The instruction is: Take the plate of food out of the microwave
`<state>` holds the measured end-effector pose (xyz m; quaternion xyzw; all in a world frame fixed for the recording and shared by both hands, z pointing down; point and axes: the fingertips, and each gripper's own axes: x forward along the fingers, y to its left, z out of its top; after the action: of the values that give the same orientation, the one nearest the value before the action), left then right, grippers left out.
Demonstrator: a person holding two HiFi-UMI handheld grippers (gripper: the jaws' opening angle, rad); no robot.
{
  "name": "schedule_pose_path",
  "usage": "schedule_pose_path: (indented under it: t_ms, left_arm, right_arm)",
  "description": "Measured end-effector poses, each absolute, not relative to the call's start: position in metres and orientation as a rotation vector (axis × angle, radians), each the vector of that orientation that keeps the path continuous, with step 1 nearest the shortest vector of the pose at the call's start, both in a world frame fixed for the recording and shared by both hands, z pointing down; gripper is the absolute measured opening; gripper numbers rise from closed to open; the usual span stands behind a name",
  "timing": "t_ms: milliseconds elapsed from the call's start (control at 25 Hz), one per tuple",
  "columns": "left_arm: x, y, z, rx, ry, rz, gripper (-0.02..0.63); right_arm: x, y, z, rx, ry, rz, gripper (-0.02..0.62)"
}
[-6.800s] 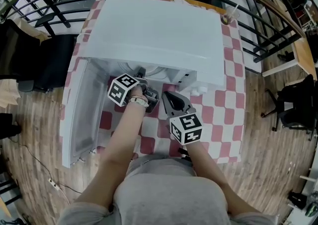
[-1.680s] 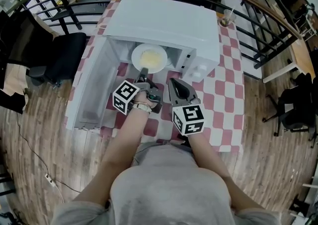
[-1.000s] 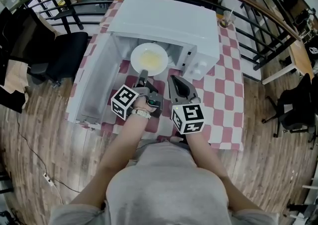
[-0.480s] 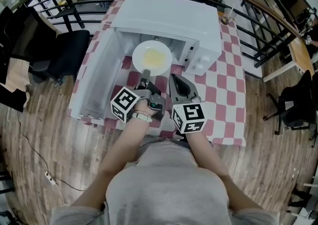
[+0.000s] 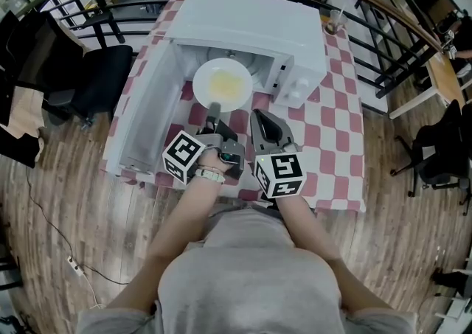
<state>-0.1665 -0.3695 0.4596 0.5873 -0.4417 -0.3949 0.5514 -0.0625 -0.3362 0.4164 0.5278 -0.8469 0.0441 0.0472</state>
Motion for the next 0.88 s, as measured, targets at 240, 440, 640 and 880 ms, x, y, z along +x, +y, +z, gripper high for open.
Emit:
schedule_pose_path:
  t_ms: [240, 440, 640, 880]
  left_arm:
    - [-0.163, -0.362, 0.457, 1.388, -1.035, -0.946, 0.017]
    - [-0.162, -0.353, 0.456, 1.393, -1.027, -0.941, 0.017]
    - [-0.162, -0.346, 0.454, 1.405, -1.024, -0.932, 0.017]
    - [-0.166, -0.340, 0.452, 1.411, -1.020, -0.932, 0.017]
  right_arm:
    - [-0.061, -0.330, 0.417, 1.606, -2.562, 0.121, 0.025]
    - [-0.063, -0.324, 0.415, 1.611, -2.559, 0.109, 0.025]
    - [-0.066, -0.318, 0.413, 1.616, -2.564, 0.109, 0.025]
    - [-0.071, -0.311, 0.411, 1.620, -2.554, 0.098, 0.025]
